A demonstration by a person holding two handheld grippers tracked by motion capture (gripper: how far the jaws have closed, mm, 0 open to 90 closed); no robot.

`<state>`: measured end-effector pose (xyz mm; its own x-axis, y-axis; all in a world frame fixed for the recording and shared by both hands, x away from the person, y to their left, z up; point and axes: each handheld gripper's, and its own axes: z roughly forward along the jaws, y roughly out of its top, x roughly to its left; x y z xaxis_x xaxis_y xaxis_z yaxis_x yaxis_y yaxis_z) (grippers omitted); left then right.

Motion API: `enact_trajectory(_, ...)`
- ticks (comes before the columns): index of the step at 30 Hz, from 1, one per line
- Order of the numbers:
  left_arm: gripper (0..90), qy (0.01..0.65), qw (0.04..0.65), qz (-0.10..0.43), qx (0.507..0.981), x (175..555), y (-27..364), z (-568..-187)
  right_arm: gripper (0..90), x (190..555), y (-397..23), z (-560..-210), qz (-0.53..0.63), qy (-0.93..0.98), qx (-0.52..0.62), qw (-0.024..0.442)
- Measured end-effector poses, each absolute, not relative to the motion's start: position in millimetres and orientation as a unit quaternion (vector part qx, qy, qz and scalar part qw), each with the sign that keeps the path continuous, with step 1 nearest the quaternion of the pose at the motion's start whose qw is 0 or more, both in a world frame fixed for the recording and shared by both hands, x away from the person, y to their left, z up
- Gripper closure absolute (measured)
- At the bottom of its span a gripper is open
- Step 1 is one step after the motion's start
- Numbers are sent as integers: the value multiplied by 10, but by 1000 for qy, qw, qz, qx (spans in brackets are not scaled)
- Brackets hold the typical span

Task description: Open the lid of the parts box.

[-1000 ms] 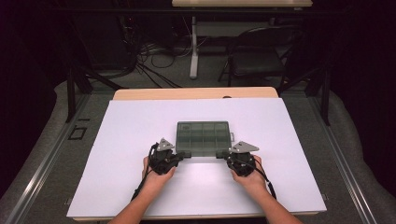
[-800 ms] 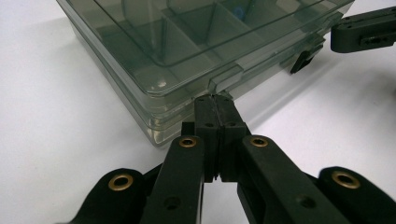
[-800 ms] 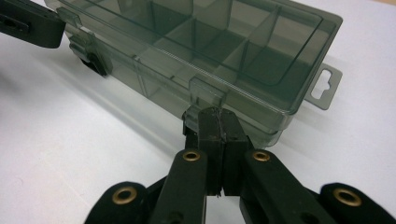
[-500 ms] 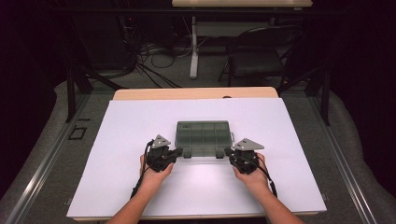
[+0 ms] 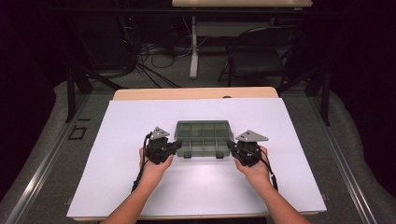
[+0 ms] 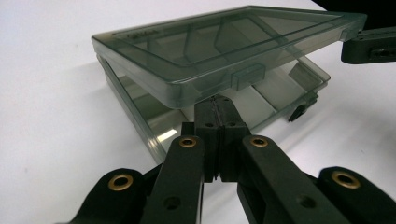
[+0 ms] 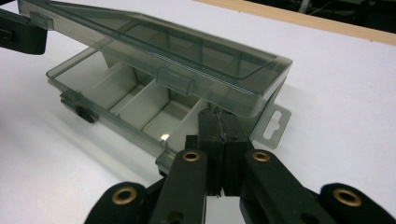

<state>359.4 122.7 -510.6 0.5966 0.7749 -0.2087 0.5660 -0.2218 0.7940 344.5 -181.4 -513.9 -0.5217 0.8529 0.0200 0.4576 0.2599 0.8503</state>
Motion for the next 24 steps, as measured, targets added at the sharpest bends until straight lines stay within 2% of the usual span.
enact_trajectory(24, 900, 450, 453, 133, 758, 4134, 1136, -4584, 900, 4002, -1750, -4608, 440, 735, 457, 238)
